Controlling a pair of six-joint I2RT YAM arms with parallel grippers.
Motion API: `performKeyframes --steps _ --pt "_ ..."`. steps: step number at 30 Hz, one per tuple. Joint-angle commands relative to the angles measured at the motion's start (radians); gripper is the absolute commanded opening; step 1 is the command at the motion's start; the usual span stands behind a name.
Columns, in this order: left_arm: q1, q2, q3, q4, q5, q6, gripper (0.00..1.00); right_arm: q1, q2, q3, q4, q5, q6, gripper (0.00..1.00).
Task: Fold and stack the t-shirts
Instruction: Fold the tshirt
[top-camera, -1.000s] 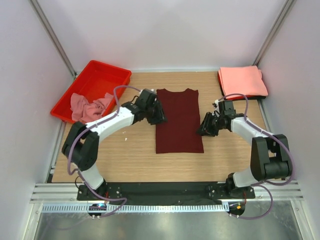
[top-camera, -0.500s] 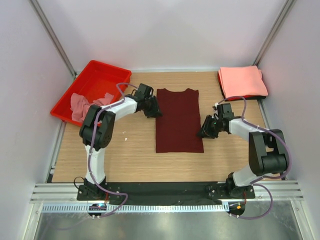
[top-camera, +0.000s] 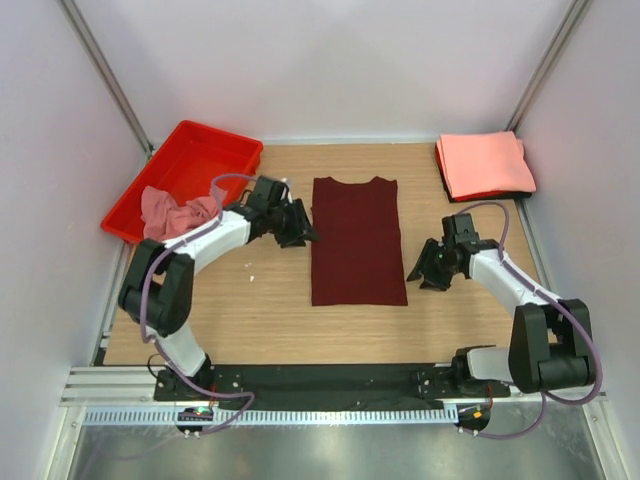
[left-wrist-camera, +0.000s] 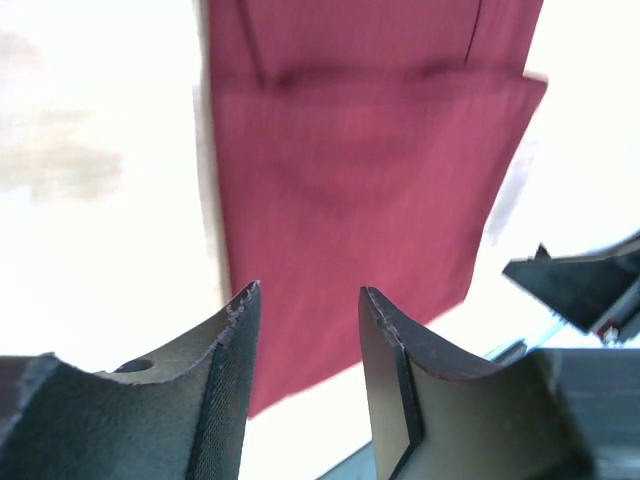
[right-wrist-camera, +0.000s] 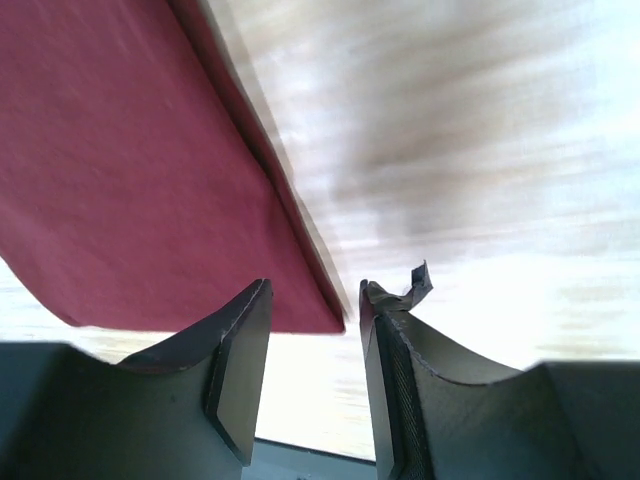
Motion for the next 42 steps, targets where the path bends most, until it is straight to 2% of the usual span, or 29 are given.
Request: performKeyframes --steps 1,5,12,16,34,36,37,38,40,42 --pt "-0.021 -0.094 -0.118 -0.028 -0.008 0.031 0.46 0.008 -0.056 -0.061 -0.051 -0.011 0.046 0.47" --pt "-0.064 -0.169 -0.279 -0.011 0.027 0.025 0.47 0.031 -0.072 -0.112 -0.019 -0.042 0.051 0.47" --pt "-0.119 -0.214 -0.425 0.063 0.055 -0.044 0.47 0.059 -0.060 -0.201 0.062 -0.084 0.084 0.47" --pt "-0.136 -0.224 -0.482 0.126 0.048 -0.097 0.47 0.060 -0.107 -0.231 0.070 -0.042 0.095 0.45" --pt "-0.168 -0.132 -0.502 0.235 0.048 -0.175 0.42 0.059 -0.104 -0.273 0.147 -0.037 0.132 0.35" --pt "-0.169 -0.120 -0.496 0.236 0.043 -0.172 0.35 0.060 -0.107 -0.270 0.144 -0.031 0.133 0.27" --pt "-0.170 -0.117 -0.496 0.236 0.040 -0.175 0.25 0.059 -0.113 -0.270 0.139 -0.028 0.132 0.13" --pt "-0.170 -0.117 -0.496 0.236 0.040 -0.176 0.18 0.059 -0.118 -0.270 0.132 -0.017 0.137 0.04" --pt "-0.170 -0.128 -0.490 0.203 0.016 -0.176 0.04 0.060 -0.141 -0.265 0.107 0.027 0.143 0.01" --pt "-0.170 -0.146 -0.485 0.164 -0.014 -0.170 0.00 0.059 -0.161 -0.264 0.064 0.053 0.161 0.01"
